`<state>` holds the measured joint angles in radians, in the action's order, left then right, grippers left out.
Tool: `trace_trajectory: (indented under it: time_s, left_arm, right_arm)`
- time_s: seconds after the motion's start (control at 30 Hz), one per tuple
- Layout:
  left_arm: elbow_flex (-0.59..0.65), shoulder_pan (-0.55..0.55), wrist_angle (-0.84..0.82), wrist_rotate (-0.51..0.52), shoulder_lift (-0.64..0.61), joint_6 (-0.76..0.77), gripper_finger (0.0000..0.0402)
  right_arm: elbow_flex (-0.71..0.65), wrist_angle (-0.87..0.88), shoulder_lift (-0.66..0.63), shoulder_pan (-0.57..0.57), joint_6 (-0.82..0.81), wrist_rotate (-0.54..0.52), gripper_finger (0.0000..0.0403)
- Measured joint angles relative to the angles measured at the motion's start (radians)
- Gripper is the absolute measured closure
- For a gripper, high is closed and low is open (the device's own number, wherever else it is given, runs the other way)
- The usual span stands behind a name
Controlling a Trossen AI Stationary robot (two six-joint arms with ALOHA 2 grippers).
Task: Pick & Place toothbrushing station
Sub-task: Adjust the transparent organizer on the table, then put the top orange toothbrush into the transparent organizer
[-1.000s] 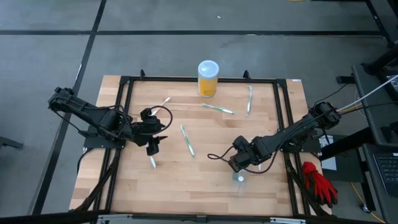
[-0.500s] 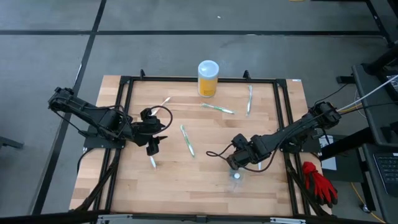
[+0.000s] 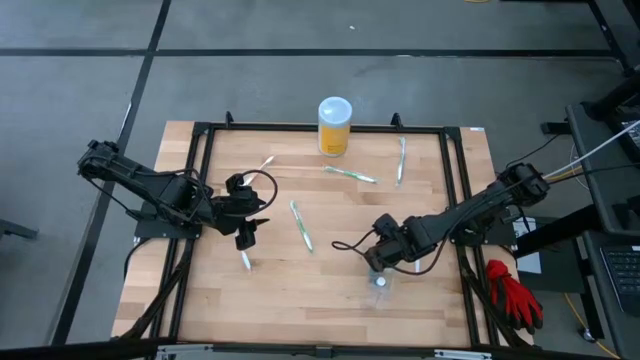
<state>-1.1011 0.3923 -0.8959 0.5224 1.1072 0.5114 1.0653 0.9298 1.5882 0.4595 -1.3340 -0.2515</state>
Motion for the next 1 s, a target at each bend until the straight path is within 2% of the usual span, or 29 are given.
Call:
trace_trajectory:
  time_s: [0.27,0.47,0.6,0.7,0.8,0.9,1.0]
  left_arm:
    - [0.0,0.0,0.0,0.0,0.0,0.008,0.0188]
    - [0.0,0.0,-0.002,0.0,0.0,0.019,0.0188]
    - [0.0,0.0,-0.003,0.0,0.0,0.026,0.0188]
    - [0.0,-0.005,-0.002,0.01,0.0,0.056,0.0188]
    - [0.0,-0.038,-0.003,0.032,0.0,0.16,0.0188]
    - [0.0,-0.087,-0.003,0.037,0.0,0.241,0.0188]
    - [0.0,-0.135,0.006,0.049,0.008,0.319,0.0188]
  right_arm:
    - [0.0,-0.002,-0.035,0.0,-0.016,0.004,0.0308]
    - [0.0,-0.004,-0.082,-0.004,-0.012,0.001,0.0266]
    - [0.001,-0.003,-0.156,-0.023,-0.012,-0.039,0.0241]
    - [0.001,-0.004,-0.232,-0.048,-0.014,-0.094,0.023]
    - [0.001,-0.033,-0.326,-0.087,-0.014,-0.183,0.0227]
    - [0.001,-0.079,-0.415,-0.135,0.004,-0.31,0.0229]
    - [0.002,-0.152,-0.482,-0.181,0.081,-0.485,0.0233]
